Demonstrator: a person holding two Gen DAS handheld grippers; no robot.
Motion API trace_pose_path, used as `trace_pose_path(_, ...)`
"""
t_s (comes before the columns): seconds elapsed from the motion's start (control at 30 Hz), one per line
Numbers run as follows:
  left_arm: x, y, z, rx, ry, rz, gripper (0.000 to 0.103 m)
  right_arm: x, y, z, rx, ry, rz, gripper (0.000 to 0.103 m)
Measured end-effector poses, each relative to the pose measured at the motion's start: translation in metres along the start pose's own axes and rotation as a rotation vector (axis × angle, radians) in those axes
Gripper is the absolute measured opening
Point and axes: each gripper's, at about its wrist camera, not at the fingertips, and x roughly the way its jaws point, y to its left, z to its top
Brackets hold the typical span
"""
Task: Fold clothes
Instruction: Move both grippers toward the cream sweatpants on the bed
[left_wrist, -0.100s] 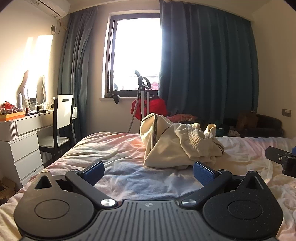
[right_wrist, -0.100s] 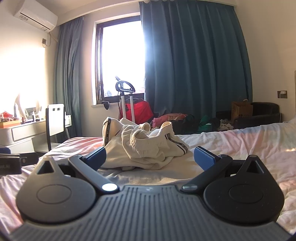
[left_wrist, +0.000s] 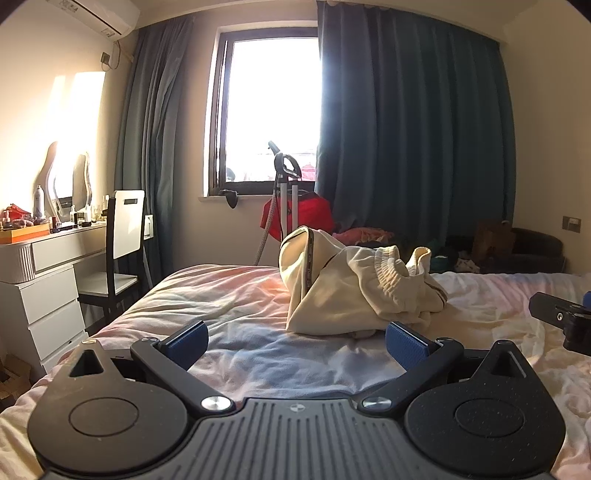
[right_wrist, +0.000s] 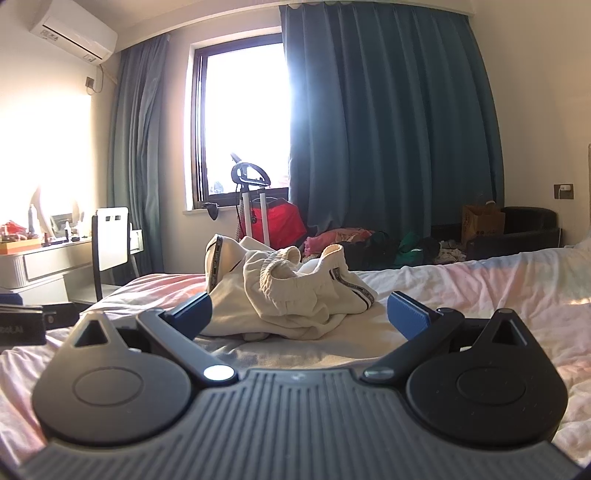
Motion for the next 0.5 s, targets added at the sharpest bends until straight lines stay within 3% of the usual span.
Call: trace_pose_path(0.5, -0.006, -0.003, -0.001, 0.016, -0.001, 0.014, 0.103, -0.005, -0.004, 0.001, 0.003, -0.013, -0.005, 0.103)
